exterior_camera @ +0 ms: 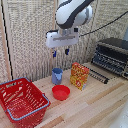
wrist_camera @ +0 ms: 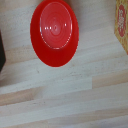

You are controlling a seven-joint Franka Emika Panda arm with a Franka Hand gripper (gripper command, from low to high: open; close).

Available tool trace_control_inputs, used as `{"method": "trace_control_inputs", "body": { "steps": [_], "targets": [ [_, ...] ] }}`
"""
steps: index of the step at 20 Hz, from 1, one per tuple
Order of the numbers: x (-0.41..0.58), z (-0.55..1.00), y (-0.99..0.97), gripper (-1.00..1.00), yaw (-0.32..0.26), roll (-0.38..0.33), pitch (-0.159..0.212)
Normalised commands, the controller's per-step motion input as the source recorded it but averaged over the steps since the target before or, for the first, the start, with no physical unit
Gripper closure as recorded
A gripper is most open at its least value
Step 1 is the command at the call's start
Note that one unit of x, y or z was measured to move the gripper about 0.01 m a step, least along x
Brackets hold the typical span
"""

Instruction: Kindly position your hand close to the oven tray's handle. Softly yet firmly grasp the handle using your hand. Slowly and with caution, draw the tray out until it is fully stretched out.

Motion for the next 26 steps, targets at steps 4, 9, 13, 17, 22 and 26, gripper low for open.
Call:
{"method": "trace_control_inputs", "body": {
  "steps": [4,9,13,17,22,26],
  "targets": [
    [0.0,0.0,-0.47,-1.0,0.19,-0.148,-0.02],
    [0.0,0.0,-0.46,-1.0,0.184,-0.16,-0.028],
    [-0.019,0.03,-0.46,-1.0,0.168,-0.182,-0.031],
    [-0.061,0.06,-0.41,-1.0,0.165,-0.202,-0.054],
    [-0.114,0.09,-0.39,-1.0,0.148,-0.231,-0.062],
    [-0.104,0.05,-0.36,-1.0,0.15,-0.246,-0.062]
  ]
}}
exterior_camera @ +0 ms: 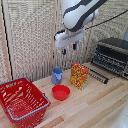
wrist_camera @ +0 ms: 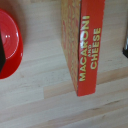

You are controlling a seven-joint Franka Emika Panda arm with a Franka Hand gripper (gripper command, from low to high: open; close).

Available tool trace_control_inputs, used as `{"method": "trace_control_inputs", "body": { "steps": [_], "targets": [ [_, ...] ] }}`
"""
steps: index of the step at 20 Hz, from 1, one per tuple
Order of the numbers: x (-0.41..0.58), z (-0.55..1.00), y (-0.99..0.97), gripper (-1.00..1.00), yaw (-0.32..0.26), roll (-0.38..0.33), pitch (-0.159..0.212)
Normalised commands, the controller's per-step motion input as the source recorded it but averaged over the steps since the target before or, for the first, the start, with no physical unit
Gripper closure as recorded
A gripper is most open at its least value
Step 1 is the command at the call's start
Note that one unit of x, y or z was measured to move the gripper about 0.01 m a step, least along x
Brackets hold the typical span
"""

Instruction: Kindly position your hand close to the oven tray's handle. Softly yet firmly grasp the handle using your hand. Slowly and with caution, draw the tray out until it is fully stretched out.

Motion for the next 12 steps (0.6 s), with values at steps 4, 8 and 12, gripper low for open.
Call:
{"method": "trace_control_inputs", "body": {
  "steps": [4,8,12],
  "targets": [
    [-0.082,0.0,-0.3,-1.0,0.158,-0.277,-0.05],
    [-0.062,0.0,-0.28,-1.0,0.159,-0.301,-0.025],
    [-0.049,0.0,-0.27,-1.0,0.161,-0.313,-0.017]
  ]
}}
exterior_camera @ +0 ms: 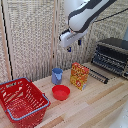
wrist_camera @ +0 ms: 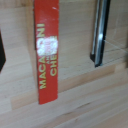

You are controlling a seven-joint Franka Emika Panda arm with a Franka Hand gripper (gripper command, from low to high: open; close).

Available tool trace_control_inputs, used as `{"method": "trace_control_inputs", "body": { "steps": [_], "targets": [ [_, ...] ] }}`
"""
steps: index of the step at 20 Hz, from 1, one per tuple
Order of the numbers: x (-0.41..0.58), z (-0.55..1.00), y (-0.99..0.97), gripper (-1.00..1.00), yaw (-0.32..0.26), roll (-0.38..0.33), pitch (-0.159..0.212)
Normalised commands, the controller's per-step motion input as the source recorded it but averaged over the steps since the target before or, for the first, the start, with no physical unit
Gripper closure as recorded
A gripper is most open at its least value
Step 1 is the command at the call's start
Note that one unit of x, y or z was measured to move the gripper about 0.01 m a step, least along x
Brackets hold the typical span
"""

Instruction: Kindly position your hand close to the oven tray's handle. Softly yet firmly grasp the handle using your hand. Slowly and with caution, draw the tray out until it is fully stretched out.

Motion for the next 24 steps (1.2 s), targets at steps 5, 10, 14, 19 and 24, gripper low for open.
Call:
{"method": "trace_control_inputs", "body": {
  "steps": [5,10,14,19,24],
  "targets": [
    [-0.05,-0.01,-0.28,-1.0,0.165,-0.315,-0.028],
    [-0.001,-0.17,-0.31,-1.0,0.193,-0.288,-0.019],
    [0.0,-0.28,-0.25,-1.0,0.204,-0.306,-0.031],
    [-0.002,-0.15,-0.34,-1.0,0.172,-0.313,-0.065],
    [-0.033,-0.09,-0.43,-1.0,0.137,-0.308,-0.069]
  ]
}}
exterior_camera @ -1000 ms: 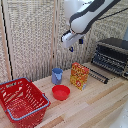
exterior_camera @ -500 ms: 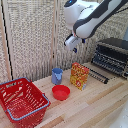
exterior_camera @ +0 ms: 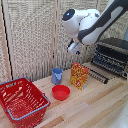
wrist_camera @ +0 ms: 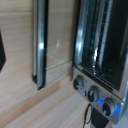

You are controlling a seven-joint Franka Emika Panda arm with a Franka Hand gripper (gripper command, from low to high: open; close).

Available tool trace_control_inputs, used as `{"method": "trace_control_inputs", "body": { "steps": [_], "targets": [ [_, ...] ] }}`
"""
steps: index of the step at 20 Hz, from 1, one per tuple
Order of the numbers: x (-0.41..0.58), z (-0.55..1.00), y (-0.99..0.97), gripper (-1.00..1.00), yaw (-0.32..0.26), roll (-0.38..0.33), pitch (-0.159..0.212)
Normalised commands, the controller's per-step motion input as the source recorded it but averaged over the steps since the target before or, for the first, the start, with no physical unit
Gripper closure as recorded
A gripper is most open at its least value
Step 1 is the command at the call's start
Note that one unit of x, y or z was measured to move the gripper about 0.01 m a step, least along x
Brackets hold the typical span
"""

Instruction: Kindly position your hand close to the oven tray's handle. Softly yet firmly grasp the handle using your hand. Slowly and with caution, draw the tray out until it is fully stretched out.

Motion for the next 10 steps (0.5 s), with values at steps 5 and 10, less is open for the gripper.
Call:
{"method": "trace_control_inputs", "body": {
  "steps": [5,10],
  "targets": [
    [0.0,-0.14,-0.5,-1.0,0.141,-0.26,-0.05],
    [0.0,-0.14,-0.56,-1.0,0.138,-0.225,-0.038]
  ]
}}
